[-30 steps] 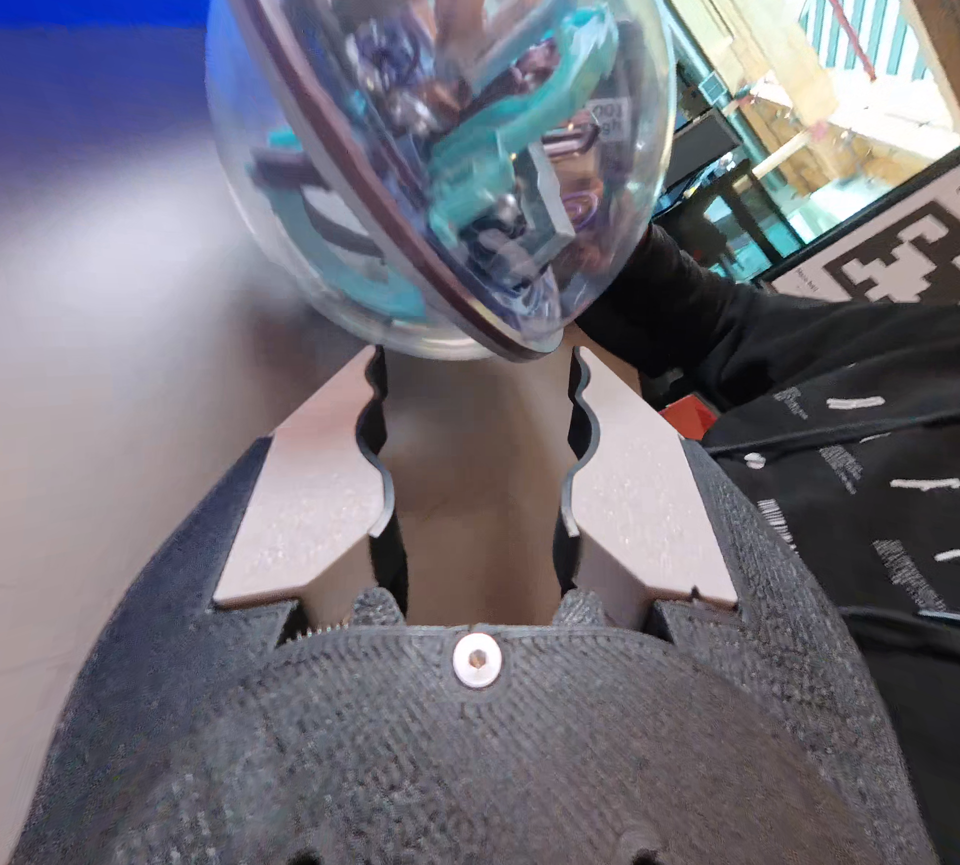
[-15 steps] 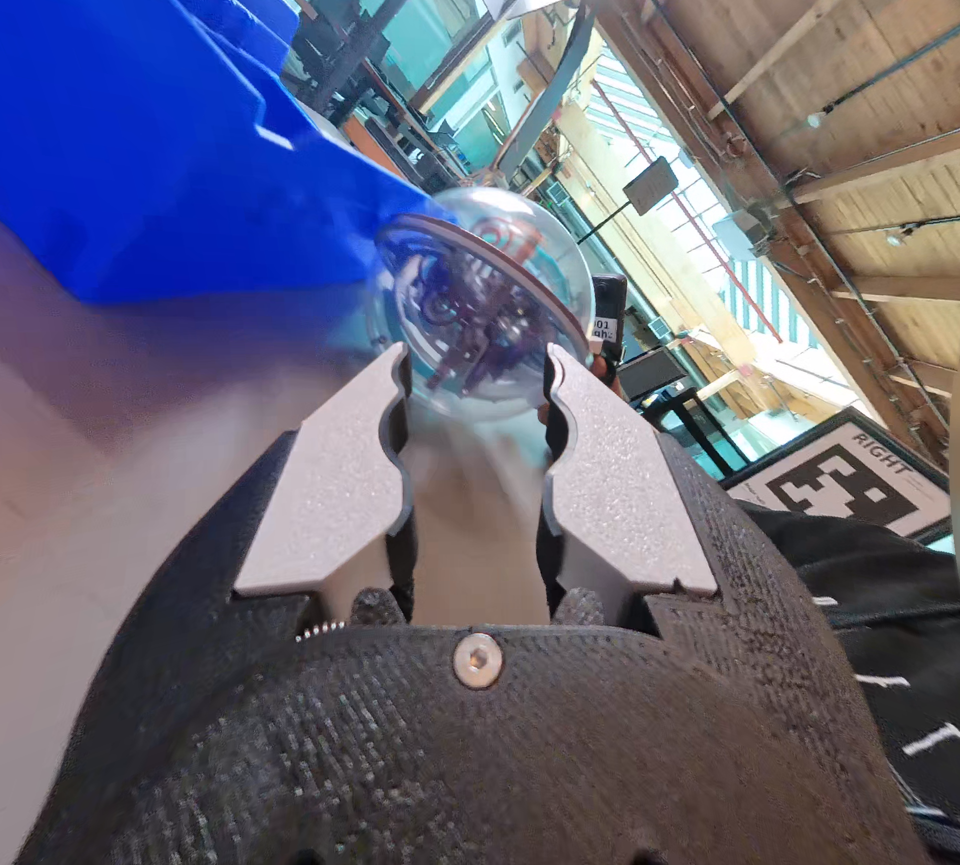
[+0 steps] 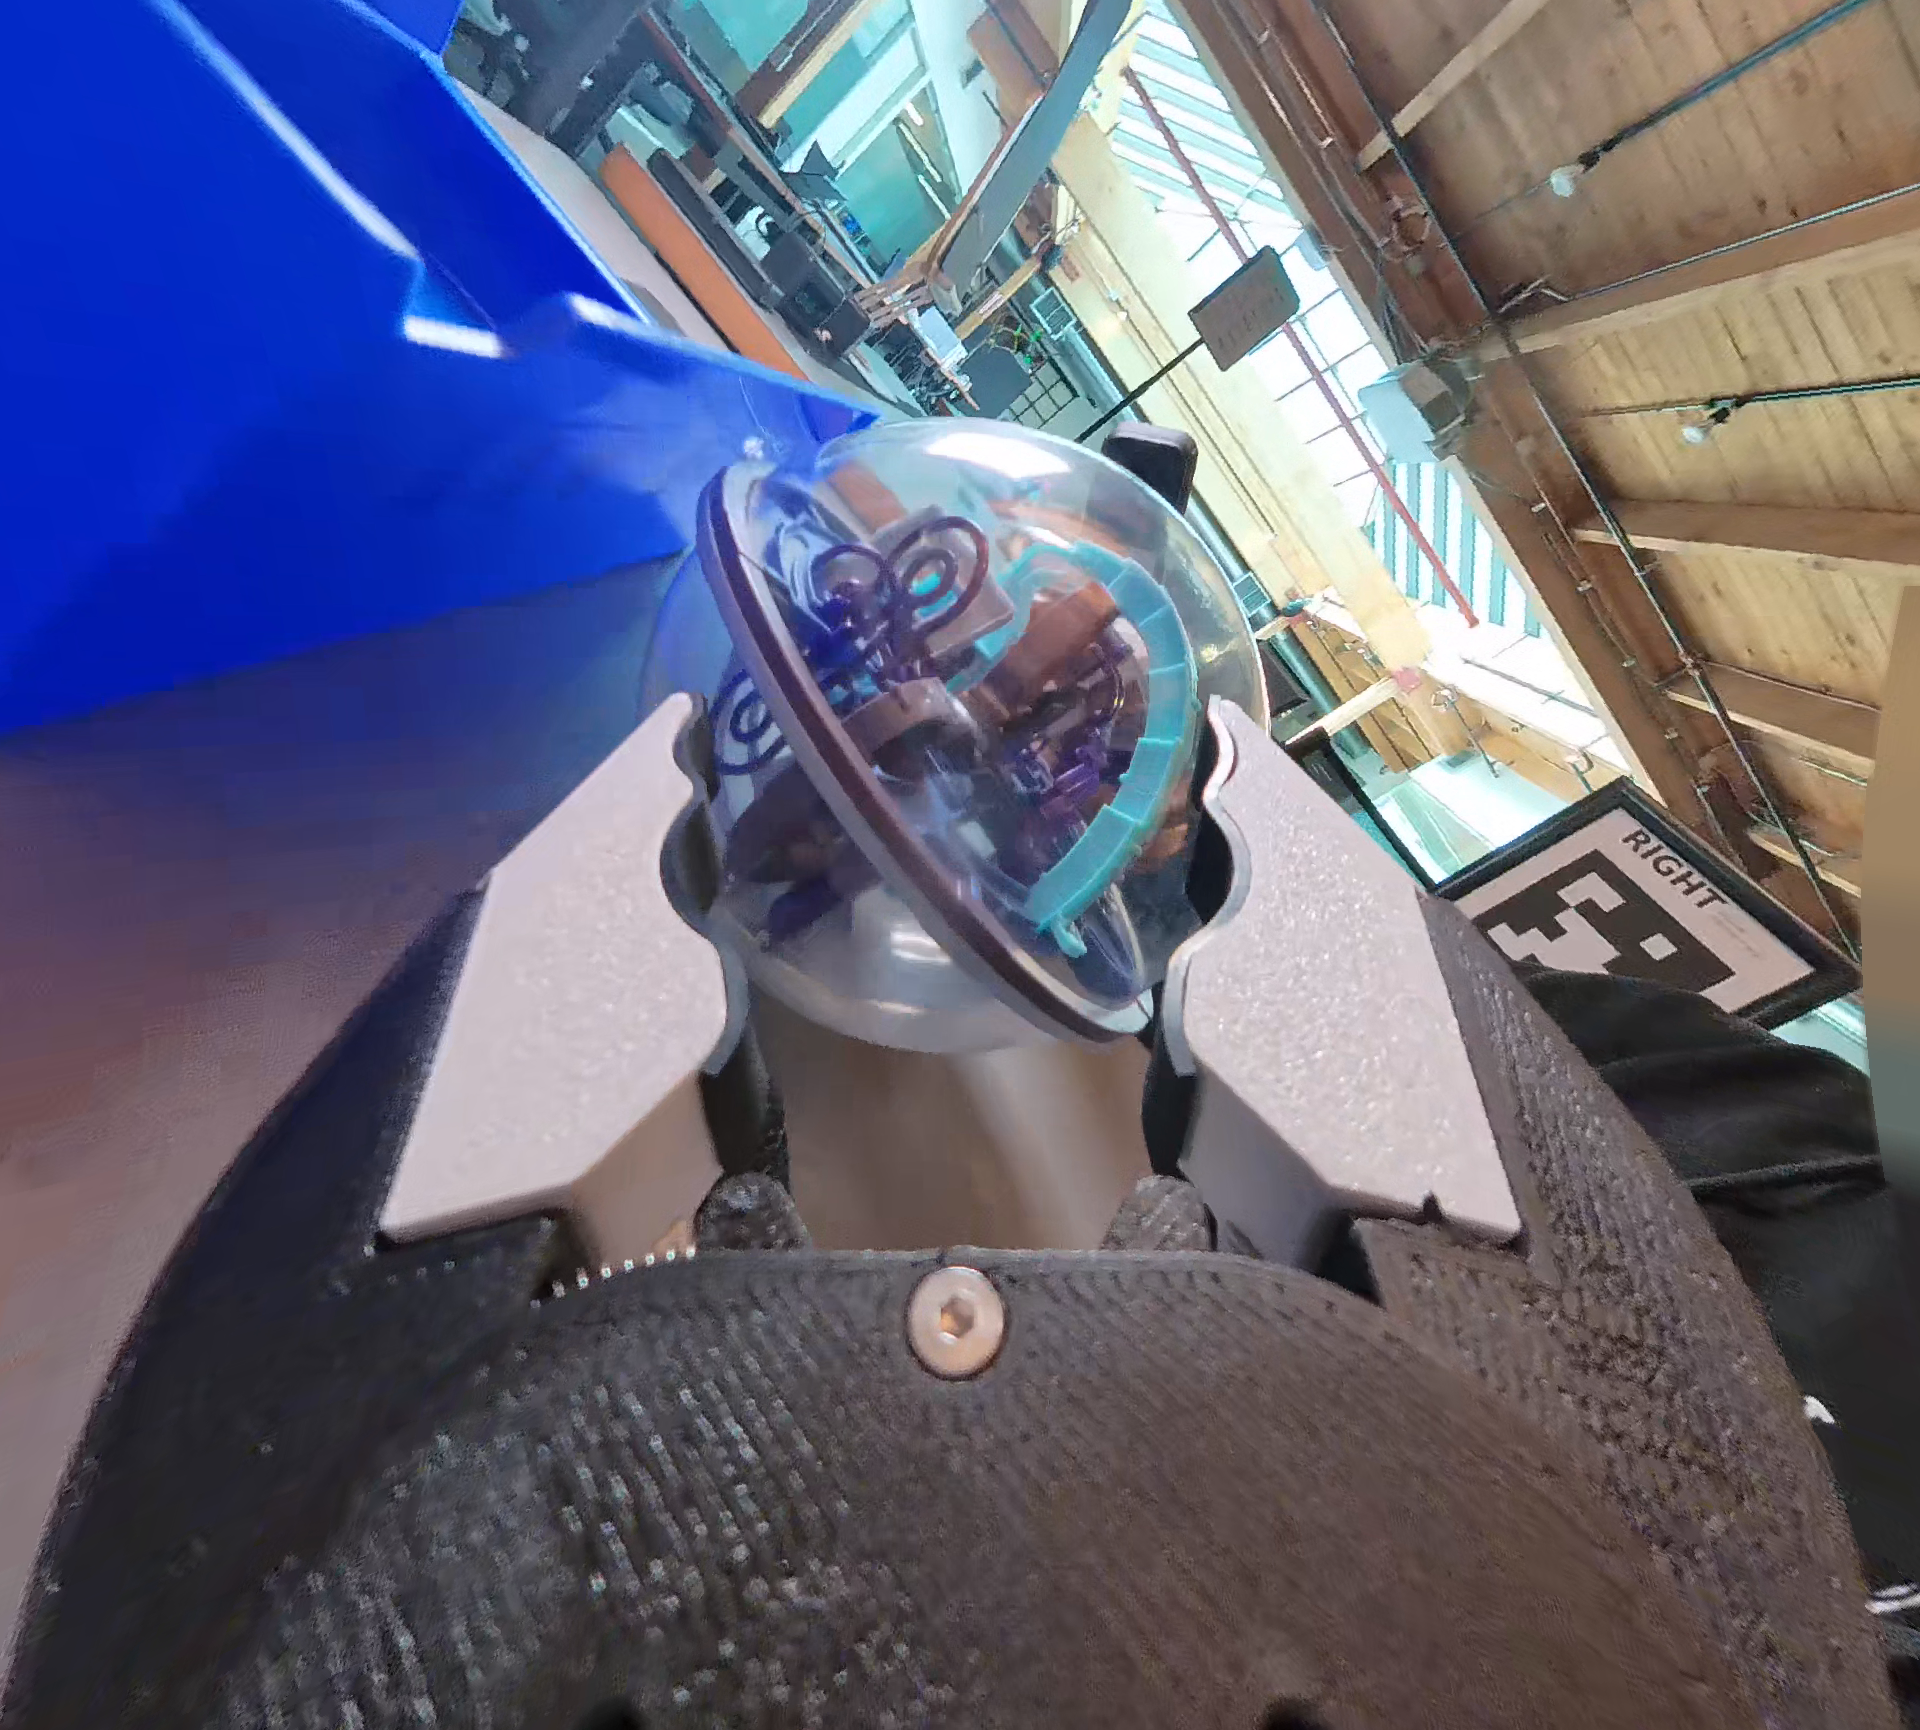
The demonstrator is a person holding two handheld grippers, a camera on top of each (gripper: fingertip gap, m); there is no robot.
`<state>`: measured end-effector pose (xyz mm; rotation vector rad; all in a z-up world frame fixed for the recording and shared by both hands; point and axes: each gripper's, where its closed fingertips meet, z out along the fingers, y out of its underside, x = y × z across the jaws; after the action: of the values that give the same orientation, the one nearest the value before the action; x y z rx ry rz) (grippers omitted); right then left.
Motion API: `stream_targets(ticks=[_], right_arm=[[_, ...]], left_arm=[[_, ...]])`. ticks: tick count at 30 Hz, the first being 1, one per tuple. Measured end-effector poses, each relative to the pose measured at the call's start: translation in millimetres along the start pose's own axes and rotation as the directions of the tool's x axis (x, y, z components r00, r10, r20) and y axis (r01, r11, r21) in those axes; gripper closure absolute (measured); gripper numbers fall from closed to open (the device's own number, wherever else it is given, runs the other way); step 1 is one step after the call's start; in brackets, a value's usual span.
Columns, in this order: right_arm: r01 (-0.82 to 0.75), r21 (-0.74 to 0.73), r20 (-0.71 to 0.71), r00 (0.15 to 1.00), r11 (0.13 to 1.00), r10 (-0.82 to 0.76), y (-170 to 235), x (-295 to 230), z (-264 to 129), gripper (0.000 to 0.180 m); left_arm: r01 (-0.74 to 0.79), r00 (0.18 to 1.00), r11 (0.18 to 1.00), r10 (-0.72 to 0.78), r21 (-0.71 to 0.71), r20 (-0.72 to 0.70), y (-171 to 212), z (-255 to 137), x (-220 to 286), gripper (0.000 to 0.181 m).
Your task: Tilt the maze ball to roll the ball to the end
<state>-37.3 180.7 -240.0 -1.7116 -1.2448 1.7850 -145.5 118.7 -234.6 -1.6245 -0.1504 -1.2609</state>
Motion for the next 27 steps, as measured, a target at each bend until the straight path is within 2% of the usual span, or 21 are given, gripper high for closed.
stream_targets(ticks=[2,4,6,8,11,15,17,18,19,24,27], right_arm=[[-0.009,0.033,0.002,1.000,0.999,0.009,-8,2,-3,0.135],[0.007,0.044,-0.031,1.000,0.999,-0.006,-13,8,-10,0.136],[0.020,0.004,-0.086,0.996,1.000,-0.020,-7,14,-20,0.135],[-0.011,-0.095,-0.116,0.993,0.995,0.000,16,13,-30,0.140],[-0.065,-0.124,-0.030,0.998,0.990,0.061,37,-12,-35,0.140],[-0.033,-0.157,0.051,0.998,0.987,0.041,48,-38,-19,0.138],[0.004,-0.185,0.075,0.997,0.983,0.010,55,-47,-12,0.136],[0.013,-0.194,0.094,0.996,0.981,0.005,58,-53,-10,0.136],[0.017,-0.195,0.106,0.994,0.981,0.004,60,-58,-8,0.137],[0.044,-0.237,0.156,0.988,0.971,-0.007,77,-76,0,0.137],[0.070,-0.270,0.185,0.983,0.960,-0.020,89,-86,2,0.146]], left_arm=[[-0.002,1.000,0.999,0.003,-0.041,0.006,12,-9,7,0.098],[0.002,0.998,0.993,-0.010,-0.117,-0.066,25,-22,23,0.116],[0.008,1.000,0.996,-0.010,-0.085,-0.028,15,-35,18,0.112],[-0.006,1.000,1.000,0.006,-0.025,0.004,-2,-42,10,0.114],[0.041,0.995,0.999,-0.042,-0.009,-0.086,-10,-25,22,0.119],[-0.021,0.965,0.970,-0.043,-0.241,-0.259,34,2,70,0.123],[-0.078,0.964,0.958,0.001,-0.276,-0.267,48,2,82,0.119],[-0.109,0.967,0.948,0.032,-0.300,-0.253,57,0,83,0.123],[-0.145,0.964,0.941,0.065,-0.307,-0.257,63,-1,86,0.116],[-0.196,0.968,0.930,0.134,-0.310,-0.211,74,-3,78,0.134],[-0.185,0.967,0.929,0.113,-0.321,-0.228,76,-4,83,0.131]])
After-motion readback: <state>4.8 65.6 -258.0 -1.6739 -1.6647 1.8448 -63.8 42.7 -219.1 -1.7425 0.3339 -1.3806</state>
